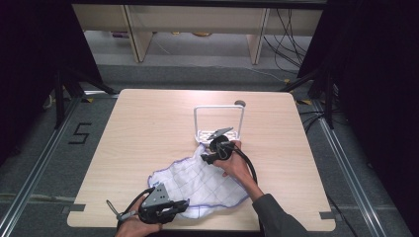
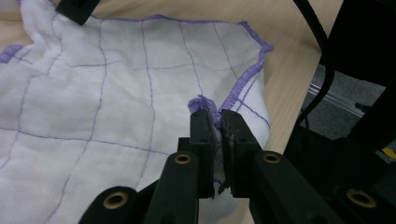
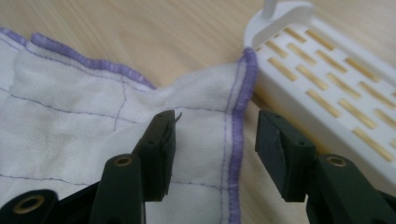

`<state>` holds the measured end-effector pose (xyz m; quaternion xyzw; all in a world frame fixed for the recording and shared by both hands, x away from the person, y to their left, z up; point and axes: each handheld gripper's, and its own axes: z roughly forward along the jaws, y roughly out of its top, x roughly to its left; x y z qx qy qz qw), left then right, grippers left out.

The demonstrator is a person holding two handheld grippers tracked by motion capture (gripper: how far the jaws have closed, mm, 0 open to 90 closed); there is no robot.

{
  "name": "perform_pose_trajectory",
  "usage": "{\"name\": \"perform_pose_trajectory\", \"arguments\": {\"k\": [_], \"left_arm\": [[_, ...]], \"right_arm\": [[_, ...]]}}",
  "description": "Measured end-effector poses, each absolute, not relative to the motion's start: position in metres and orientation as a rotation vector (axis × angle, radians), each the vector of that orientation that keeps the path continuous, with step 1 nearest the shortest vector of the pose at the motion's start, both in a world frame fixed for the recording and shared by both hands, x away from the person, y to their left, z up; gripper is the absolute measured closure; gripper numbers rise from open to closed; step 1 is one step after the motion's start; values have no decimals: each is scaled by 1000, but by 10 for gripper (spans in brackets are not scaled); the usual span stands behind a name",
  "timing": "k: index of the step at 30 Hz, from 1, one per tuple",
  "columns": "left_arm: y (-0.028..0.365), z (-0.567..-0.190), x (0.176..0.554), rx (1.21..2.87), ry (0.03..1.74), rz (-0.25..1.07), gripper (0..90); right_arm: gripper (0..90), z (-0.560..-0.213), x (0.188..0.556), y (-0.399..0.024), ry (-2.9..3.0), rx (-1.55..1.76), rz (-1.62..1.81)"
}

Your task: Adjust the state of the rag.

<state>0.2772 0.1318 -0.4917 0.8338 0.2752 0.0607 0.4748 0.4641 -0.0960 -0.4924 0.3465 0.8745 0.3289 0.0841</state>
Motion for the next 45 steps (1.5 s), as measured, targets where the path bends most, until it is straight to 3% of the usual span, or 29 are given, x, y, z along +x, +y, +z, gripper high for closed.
{"name": "perform_pose_trajectory", "arguments": {"k": [2, 4, 5, 10, 16, 24, 26, 31, 37, 42, 45], "left_arm": [[133, -493, 276, 2030, 675, 147, 831], [135, -492, 276, 2039, 668, 144, 831], [136, -492, 275, 2041, 666, 160, 831], [141, -489, 271, 2035, 655, 156, 832], [141, -493, 270, 2070, 638, 182, 833], [132, -500, 267, 2116, 601, 145, 819], [132, -501, 266, 2097, 621, 89, 728], [142, -491, 271, 1989, 701, 45, 517], [156, -472, 318, 1935, 806, 226, 484], [154, -478, 369, 2053, 846, 378, 463], [148, -485, 394, 2069, 898, 377, 447]], "right_arm": [[575, -499, 466, -91, 2639, 996, 952], [779, -503, 468, -90, 2653, 943, 951], [832, -502, 467, -91, 2666, 961, 953], [858, -483, 450, -109, 2574, 924, 926], [858, -463, 425, -172, 2487, 1027, 881], [833, -483, 422, -213, 2460, 1172, 856], [717, -483, 423, -212, 2444, 1198, 856], [564, -472, 418, -220, 2376, 1189, 886], [512, -469, 420, -236, 2313, 1266, 909], [497, -471, 428, -239, 2304, 1295, 910], [491, -474, 435, -239, 2305, 1270, 978]]}}
